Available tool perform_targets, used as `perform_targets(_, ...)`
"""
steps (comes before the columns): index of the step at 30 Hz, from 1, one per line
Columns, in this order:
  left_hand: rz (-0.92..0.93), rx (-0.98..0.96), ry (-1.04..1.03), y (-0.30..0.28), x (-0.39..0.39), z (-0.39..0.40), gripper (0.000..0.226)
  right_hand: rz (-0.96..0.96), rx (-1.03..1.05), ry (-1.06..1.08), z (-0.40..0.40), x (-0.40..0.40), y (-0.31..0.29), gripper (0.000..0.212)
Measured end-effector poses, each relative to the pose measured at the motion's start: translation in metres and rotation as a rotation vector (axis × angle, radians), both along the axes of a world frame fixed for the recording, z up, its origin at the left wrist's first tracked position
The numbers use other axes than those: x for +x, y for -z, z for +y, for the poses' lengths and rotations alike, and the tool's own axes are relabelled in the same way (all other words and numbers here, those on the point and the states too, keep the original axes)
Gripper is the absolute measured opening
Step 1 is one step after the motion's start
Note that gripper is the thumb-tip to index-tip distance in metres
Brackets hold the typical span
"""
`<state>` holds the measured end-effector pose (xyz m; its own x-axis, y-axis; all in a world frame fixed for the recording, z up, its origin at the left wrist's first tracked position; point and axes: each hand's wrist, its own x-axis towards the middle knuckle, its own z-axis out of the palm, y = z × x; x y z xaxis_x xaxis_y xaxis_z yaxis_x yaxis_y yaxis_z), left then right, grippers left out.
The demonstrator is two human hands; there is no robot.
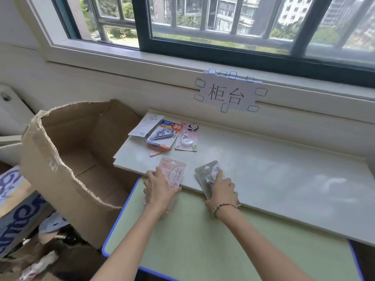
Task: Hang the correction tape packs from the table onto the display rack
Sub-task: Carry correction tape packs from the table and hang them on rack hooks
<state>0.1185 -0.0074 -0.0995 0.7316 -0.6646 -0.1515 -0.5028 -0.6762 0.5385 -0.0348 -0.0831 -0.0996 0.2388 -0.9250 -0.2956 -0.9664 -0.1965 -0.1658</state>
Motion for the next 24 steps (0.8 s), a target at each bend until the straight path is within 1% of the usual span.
perform_targets(2, 0.029, -0.081, 0.019, -0.004, -0.001, 0.010, 0.090, 0.002, -0.059, 0.069, 0.022, -0.005, 0.003, 0.113)
perform_targets(5, 0.054, -0.166, 0.116, -0.013, -0.005, 0.027, 0.091, -0.134, -0.130, 0.215, 0.050, -0.021, -0.005, 0.118)
perform_targets(9, 0.111, -0.255, 0.251, -0.035, -0.034, 0.047, 0.087, -0.307, -0.239, 0.440, 0.087, -0.053, -0.036, 0.120)
perform_targets(12, 0.155, -0.295, 0.366, -0.056, -0.073, 0.057, 0.095, -0.366, -0.307, 0.587, 0.120, -0.088, -0.061, 0.120)
perform_targets(15, 0.190, -0.317, 0.489, -0.070, -0.123, 0.067, 0.104, -0.363, -0.369, 0.744, 0.158, -0.137, -0.082, 0.118)
perform_targets(20, 0.254, -0.369, 0.740, -0.095, -0.233, 0.094, 0.102, -0.317, -0.503, 1.000, 0.236, -0.237, -0.111, 0.117)
perform_targets(24, 0.343, -0.397, 0.973, -0.108, -0.339, 0.142, 0.102, -0.220, -0.597, 1.242, 0.322, -0.322, -0.130, 0.115)
